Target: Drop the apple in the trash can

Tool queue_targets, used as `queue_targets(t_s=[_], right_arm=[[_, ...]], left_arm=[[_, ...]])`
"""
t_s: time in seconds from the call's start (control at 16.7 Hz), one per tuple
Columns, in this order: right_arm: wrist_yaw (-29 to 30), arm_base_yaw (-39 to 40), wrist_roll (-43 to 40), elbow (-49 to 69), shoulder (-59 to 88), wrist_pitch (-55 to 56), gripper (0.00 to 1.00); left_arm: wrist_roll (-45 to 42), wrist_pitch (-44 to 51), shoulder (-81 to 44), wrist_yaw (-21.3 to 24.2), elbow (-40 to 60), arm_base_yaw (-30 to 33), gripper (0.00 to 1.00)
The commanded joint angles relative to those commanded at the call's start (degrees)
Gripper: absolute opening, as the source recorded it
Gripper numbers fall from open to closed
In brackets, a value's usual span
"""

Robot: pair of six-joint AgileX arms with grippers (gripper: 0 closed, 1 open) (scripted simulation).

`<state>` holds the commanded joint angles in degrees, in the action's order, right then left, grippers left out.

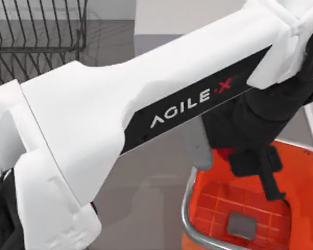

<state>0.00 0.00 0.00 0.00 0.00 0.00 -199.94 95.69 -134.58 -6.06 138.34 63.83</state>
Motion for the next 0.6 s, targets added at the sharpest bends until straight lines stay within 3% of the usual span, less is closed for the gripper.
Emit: queue_targets(t_s=[0.24, 0.6], right_arm=[[0.0, 0.0, 0.0, 0.0, 0.0, 0.0, 1.0], [0.0, 0.0, 0.0, 0.0, 0.0, 0.0, 1.0]], left_arm=[[-6.04, 0.35, -0.61, -0.63, 2.0, 5.14, 0.0], [-5.9, 0.25, -0.12, -1.01, 1.65, 4.74, 0.0]])
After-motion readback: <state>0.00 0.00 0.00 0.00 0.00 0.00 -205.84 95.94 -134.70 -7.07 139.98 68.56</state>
